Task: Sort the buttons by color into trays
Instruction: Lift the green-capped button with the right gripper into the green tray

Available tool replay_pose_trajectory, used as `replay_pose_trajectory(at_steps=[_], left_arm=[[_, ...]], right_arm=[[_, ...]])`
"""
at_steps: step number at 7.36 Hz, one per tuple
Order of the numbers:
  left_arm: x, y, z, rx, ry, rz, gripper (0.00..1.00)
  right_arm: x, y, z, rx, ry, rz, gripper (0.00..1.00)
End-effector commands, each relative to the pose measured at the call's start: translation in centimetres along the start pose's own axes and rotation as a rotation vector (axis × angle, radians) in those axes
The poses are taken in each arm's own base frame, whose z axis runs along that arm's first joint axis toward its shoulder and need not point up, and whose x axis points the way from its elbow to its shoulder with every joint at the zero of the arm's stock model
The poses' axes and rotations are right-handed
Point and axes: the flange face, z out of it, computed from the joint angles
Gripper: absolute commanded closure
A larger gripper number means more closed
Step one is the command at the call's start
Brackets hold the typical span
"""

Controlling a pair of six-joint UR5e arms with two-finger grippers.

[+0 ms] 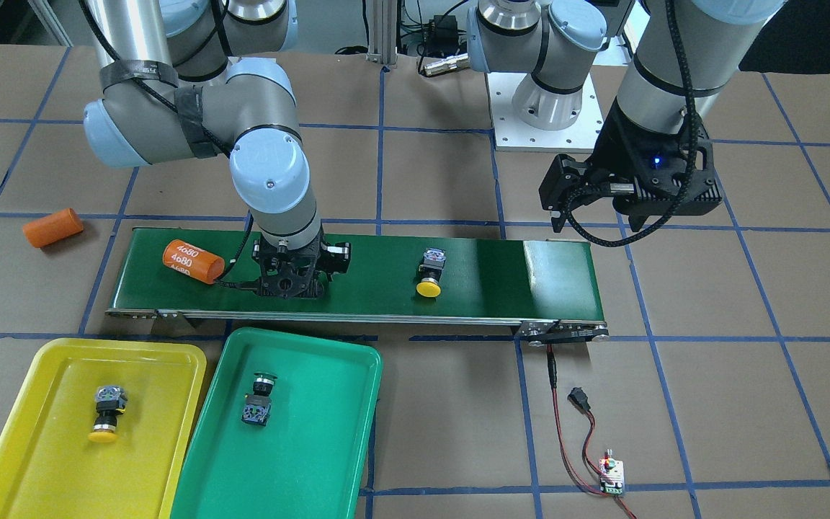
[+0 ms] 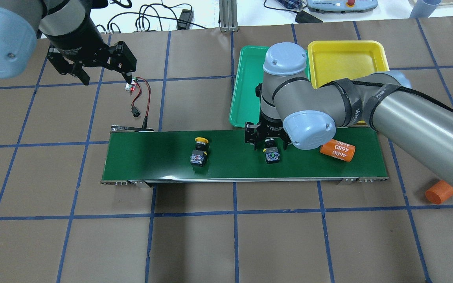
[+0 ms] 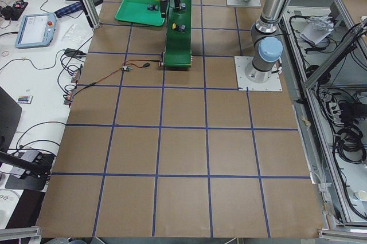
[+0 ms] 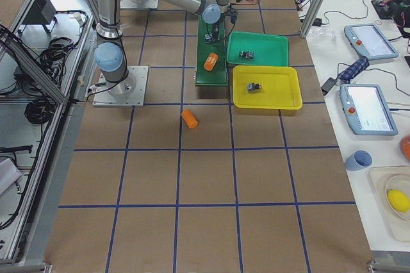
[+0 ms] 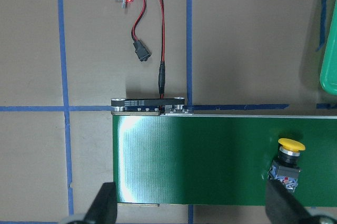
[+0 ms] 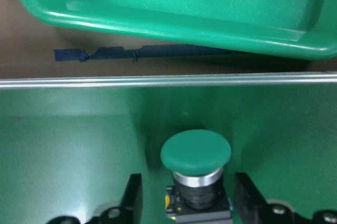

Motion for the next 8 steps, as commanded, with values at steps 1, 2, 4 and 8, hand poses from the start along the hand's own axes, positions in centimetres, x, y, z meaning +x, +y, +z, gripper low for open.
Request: replay_pose_trajectory(at_steps=[1,2,4,8], left_arm=[[0.0,0.0,0.0,0.001,0.0,0.001,0.0],[0.0,0.0,0.1,-0.001,0.0,0.001,0.0],[0.0,0.0,0.0,0.002,0.001,0.001,0.0],[0.0,-0.1,0.0,0.002,0.001,0.001,0.0]], right_arm=[[0.4,-0.7,-0.5,0.046,0.01,-0.004,1.0],[0.7,-1.1,-0.9,0.06,0.03,-0.003,1.0],[1.1,-2.8,-5.2,0.148,0.051,0.006,1.0],[2.5,-12.2,-6.0,0.276,0.047,0.019,1.0]])
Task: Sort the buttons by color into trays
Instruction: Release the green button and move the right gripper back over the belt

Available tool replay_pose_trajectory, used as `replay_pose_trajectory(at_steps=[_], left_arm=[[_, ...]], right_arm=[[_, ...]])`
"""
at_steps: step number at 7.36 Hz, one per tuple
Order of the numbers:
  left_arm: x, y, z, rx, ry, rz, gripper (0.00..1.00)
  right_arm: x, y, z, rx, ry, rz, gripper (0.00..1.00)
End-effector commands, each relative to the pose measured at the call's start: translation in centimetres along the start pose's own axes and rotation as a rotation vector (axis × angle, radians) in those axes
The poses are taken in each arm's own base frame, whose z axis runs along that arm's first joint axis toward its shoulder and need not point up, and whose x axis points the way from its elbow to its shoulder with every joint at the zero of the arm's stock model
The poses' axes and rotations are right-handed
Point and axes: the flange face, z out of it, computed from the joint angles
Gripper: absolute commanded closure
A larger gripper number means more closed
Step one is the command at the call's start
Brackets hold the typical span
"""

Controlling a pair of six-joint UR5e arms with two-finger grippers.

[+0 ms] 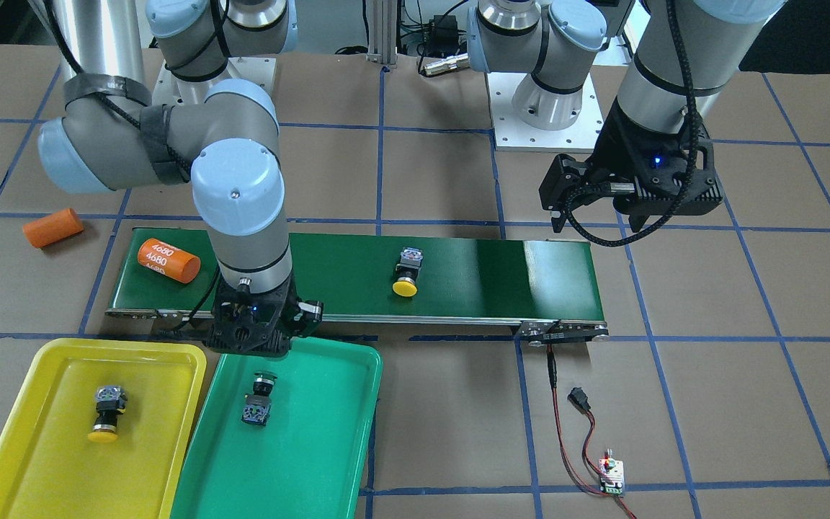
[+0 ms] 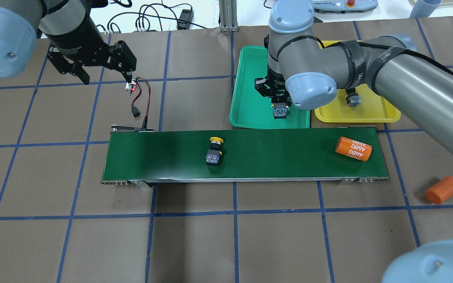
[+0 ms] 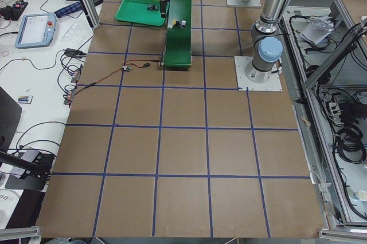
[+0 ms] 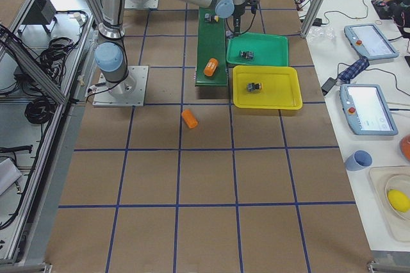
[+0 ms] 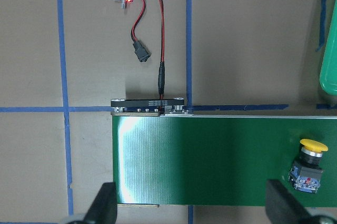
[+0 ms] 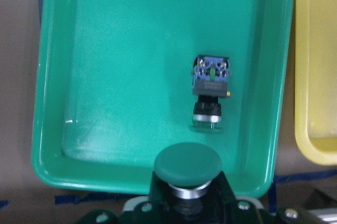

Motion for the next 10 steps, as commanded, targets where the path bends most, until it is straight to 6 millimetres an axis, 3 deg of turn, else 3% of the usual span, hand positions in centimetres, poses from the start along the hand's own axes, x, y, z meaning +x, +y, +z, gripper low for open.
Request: replay_pose_trajectory(at_steps=[1,3,4,5,6,7,8,10], left_arm=[[0.0,0.0,0.0,0.0,0.0,0.0,0.0],[0.0,0.0,0.0,0.0,0.0,0.0,0.0],[0.0,0.0,0.1,-0.002,0.002,0.0,0.0],[0.0,0.0,0.0,0.0,0.002,0.0,0.0],[0.0,0.0,0.0,0.0,0.002,0.0,0.0],[0.0,0.0,0.0,0.001,0.002,0.0,0.0],[0.0,0.1,-0.2,0.006,0.001,0.0,0.0],[0.0,0.0,0.0,0.001,0.002,0.0,0.0]], right_arm=[[0.4,-4.1,2.5,0.047,-0.005,-0.035,1.0],[-0.8,-4.5,6.1,0.051,-0.02,-0.04,1.0],[-1.1,-4.3,6.8,0.04,-0.021,-0.054,1.0],[-1.2,-4.2,6.9,0.036,-0.024,-0.055,0.25],[-1.2,-3.9,6.8,0.034,-0.022,-0.057,0.0],[-1.0,-3.8,5.8,0.037,-0.021,-0.055,0.0],[-0.6,-2.9,3.1,0.022,-0.018,-0.053,0.0],[1.0,0.9,-2.8,-0.066,0.002,-0.045,0.0]])
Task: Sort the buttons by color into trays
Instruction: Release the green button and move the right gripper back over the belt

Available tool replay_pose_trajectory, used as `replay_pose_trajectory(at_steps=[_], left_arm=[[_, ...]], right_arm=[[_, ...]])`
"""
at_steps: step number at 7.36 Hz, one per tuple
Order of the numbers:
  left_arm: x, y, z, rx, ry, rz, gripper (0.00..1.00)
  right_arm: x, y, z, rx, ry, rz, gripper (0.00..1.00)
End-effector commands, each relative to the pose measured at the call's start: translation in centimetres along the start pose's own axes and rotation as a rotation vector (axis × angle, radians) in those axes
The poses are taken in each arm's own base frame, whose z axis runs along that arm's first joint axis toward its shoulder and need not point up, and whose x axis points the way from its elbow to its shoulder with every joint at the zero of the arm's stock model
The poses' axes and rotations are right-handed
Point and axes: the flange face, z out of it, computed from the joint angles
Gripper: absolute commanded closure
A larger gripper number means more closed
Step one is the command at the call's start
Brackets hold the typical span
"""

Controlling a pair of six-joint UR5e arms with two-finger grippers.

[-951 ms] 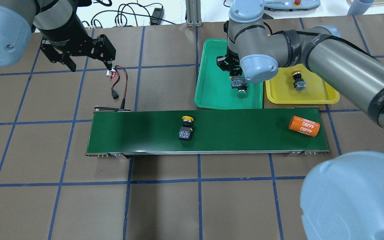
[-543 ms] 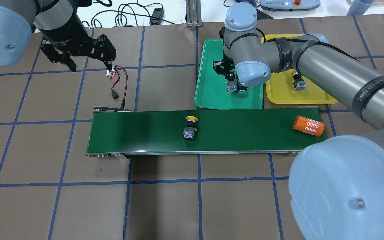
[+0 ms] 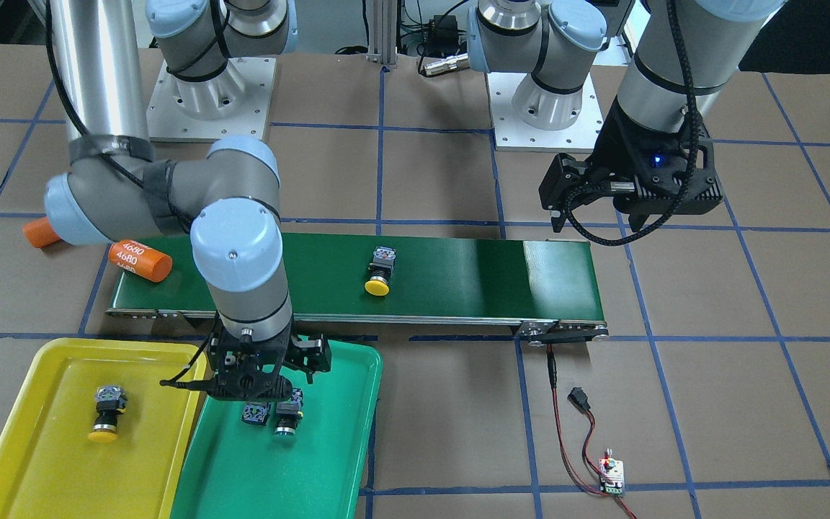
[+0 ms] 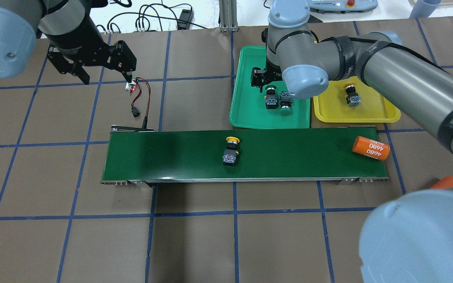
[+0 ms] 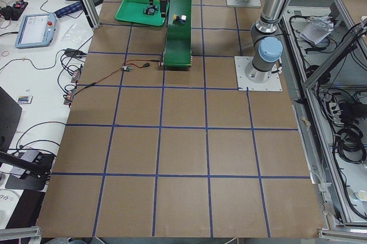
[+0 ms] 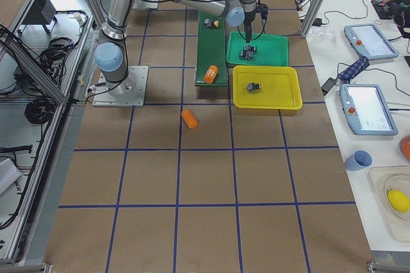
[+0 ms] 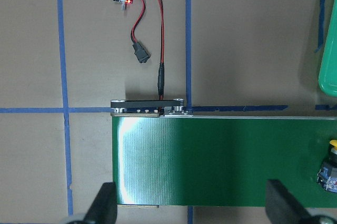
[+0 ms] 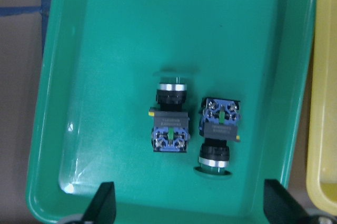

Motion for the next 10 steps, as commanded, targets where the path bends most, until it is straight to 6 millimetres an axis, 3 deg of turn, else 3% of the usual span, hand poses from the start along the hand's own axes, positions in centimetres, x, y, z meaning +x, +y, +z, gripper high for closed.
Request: replay_pose_trajectory(at_steps=[1,4,8,10], left_arm=[[0.0,0.0,0.0,0.0,-0.002,0.0,0.0],[0.0,0.0,0.0,0.0,-0.002,0.0,0.0],[0.0,0.1,-0.3,0.006,-0.003,0.0,0.0],[0.0,0.1,-0.3,0.006,-0.003,0.0,0.0]], right_arm=[[1.4,5.9,-4.2,-0.115,-0.021,-0.005,0.0],[6.6,12.8,-9.2,-0.201,0.004,0.07,0.0],[6.8,13.6,-7.8,-0.241,-0.006,0.07,0.0],[4.5,13.5,-7.9,-0.204,-0.08,0.054,0.0]])
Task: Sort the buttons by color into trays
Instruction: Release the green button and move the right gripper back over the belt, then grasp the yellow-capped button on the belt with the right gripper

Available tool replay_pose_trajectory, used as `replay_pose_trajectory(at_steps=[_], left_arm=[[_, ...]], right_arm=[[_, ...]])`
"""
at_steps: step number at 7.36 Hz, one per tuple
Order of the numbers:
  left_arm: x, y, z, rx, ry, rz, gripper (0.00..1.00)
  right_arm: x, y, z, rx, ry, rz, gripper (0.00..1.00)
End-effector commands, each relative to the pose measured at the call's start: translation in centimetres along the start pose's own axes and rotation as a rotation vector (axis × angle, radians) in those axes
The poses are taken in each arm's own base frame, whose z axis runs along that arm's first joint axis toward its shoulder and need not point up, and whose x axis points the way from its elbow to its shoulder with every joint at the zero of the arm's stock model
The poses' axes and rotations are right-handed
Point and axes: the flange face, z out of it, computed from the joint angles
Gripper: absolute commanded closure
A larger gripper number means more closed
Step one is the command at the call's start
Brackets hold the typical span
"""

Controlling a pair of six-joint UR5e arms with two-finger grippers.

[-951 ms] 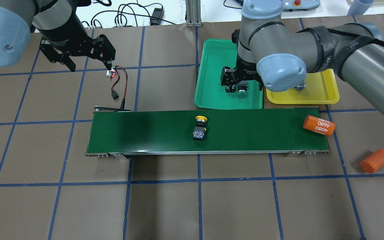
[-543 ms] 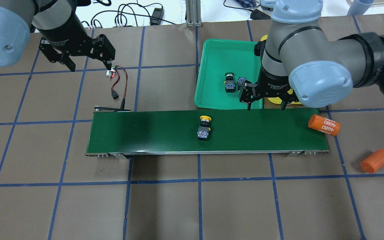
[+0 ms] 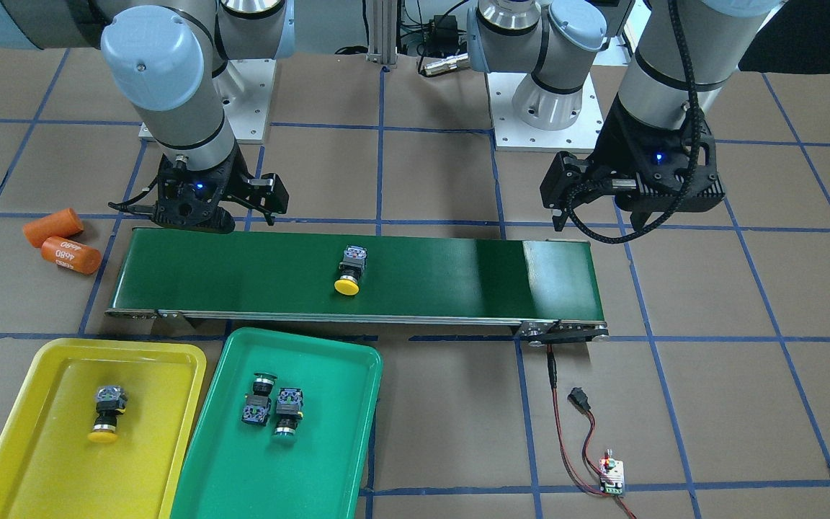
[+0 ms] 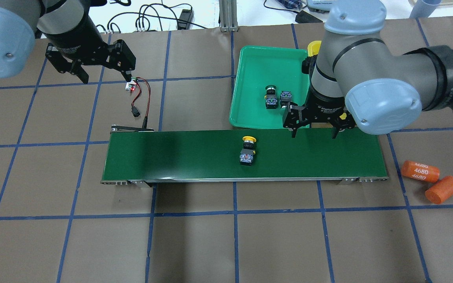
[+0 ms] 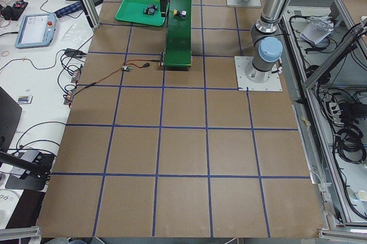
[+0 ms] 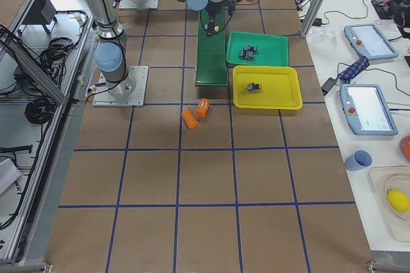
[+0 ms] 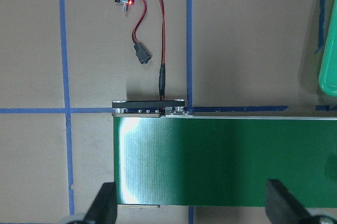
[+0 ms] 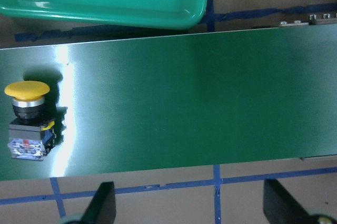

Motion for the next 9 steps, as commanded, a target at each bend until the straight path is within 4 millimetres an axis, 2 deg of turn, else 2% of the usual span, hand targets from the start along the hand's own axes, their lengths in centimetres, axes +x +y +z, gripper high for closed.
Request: replay_pose_trajectory(at_steps=[1,4,5,7,9], left_arm=[[0.0,-0.1,0.2,-0.004,0.0,0.0,0.0],[0.0,0.0,0.1,-0.001,0.0,0.0,0.0],[0.0,0.0,0.1,-0.001,0.0,0.0,0.0],[0.0,-0.1,0.2,-0.004,0.0,0.0,0.0],[0.0,0.0,0.0,0.0,0.0,0.0,0.0]], right_arm=[[-1.7,0.0,1.1,-0.005,-0.03,-0.021,0.03],[-2.1,-0.7,1.8,0.02,-0.044,-0.024,0.0],[-3.0,-0.9,2.3,0.032,-0.043,-0.044,0.0],[-6.4,-1.7,4.8,0.065,-0.047,-0.081,0.0],[-7.4,-2.1,7.2,0.032,-0.023,-0.077,0.0]])
